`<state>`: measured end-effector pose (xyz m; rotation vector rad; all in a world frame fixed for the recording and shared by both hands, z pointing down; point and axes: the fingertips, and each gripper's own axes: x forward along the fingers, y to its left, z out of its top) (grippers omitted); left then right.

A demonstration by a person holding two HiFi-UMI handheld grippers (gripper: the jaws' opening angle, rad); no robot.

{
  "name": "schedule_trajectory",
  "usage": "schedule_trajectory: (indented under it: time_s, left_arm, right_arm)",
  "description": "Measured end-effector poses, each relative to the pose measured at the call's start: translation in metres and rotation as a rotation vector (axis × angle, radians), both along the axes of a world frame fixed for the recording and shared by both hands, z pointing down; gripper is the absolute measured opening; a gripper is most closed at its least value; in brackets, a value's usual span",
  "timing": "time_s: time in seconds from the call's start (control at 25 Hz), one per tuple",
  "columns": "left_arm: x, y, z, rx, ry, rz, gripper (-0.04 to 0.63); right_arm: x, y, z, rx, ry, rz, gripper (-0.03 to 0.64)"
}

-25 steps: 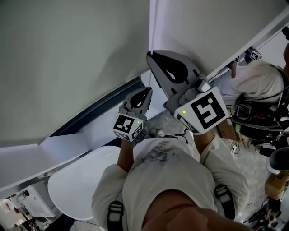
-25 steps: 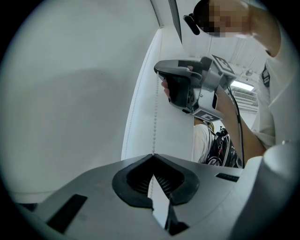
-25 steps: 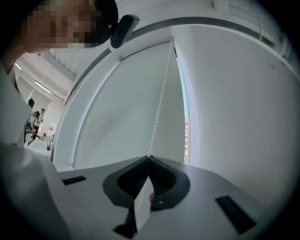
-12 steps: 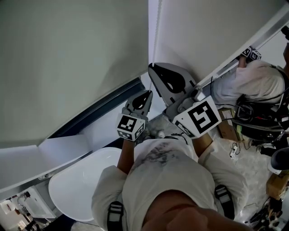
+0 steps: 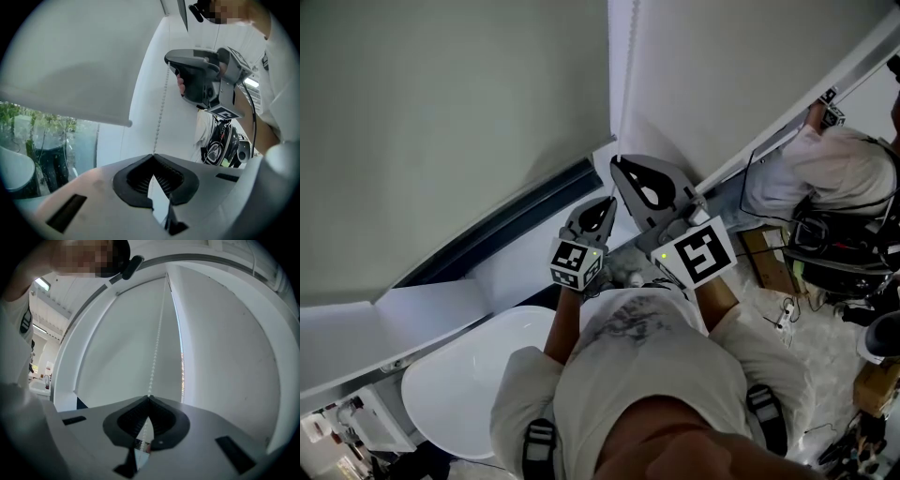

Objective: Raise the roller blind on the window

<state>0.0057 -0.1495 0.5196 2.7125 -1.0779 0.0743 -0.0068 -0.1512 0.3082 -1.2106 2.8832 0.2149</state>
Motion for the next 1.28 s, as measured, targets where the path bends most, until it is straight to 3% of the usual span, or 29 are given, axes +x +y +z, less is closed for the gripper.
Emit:
schedule_trajectory:
  time_s: [1.0,1.28]
  left_arm:
    - [0.002,0.006,0.094,-0.134,-0.044,0.005,0.008]
    - [-0.002,0.018,0.126,-0.197,-0.078,0.005,0.008]
  right_arm:
    - [-0.004,0.012,0.085,-0.113,0.073,-0.001,0.061]
    - [-0.005,0.019,0.119,-0.189,0.123,-0.005,0.061]
